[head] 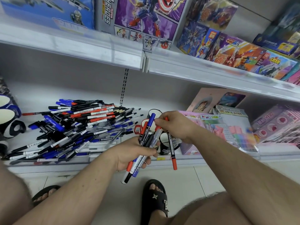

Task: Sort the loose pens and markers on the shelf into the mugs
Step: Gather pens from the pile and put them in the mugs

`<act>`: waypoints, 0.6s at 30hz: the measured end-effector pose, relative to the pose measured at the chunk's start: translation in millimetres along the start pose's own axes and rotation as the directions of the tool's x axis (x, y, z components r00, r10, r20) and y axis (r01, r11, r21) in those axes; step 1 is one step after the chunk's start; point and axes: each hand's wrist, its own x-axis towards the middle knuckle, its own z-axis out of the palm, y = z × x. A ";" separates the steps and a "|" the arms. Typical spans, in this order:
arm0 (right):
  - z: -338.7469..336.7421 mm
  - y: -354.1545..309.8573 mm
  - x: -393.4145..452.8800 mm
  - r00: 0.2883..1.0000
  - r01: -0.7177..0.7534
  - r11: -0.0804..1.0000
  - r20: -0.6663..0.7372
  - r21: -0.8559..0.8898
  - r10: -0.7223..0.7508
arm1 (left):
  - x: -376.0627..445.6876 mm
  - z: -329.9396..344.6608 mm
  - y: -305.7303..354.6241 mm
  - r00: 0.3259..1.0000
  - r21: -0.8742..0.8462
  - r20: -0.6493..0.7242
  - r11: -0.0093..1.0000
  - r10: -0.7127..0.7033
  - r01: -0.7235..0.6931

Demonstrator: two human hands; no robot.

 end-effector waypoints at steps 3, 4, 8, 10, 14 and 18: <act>-15.6 12.7 8.1 0.975 -0.041 0.998 -0.215 0.042 0.049 | 5.2 -7.6 -3.1 0.993 -0.006 -0.117 1.000 -0.026 0.026; -21.5 20.5 12.3 0.950 -0.054 0.994 -0.300 0.091 0.079 | 7.4 -11.3 -5.2 0.981 -0.033 -0.189 0.999 -0.032 0.026; -30.2 55.4 30.0 0.875 -0.135 0.979 -0.447 0.150 0.189 | 14.7 -27.4 -14.0 0.887 -0.186 -0.460 0.981 -0.039 -0.053; -27.3 67.5 38.8 0.882 -0.183 0.980 -0.426 0.080 0.200 | 18.6 -32.5 -15.3 0.860 -0.224 -0.510 0.970 -0.036 -0.092; -14.8 77.4 63.1 0.898 -0.253 0.953 -0.406 -0.165 0.168 | 27.0 -35.4 -14.6 0.835 -0.224 -0.550 0.965 -0.010 -0.136; 11.7 97.5 98.2 0.921 -0.273 0.944 -0.334 -0.187 0.200 | 33.7 -41.2 -16.8 0.821 -0.216 -0.571 0.963 0.009 -0.161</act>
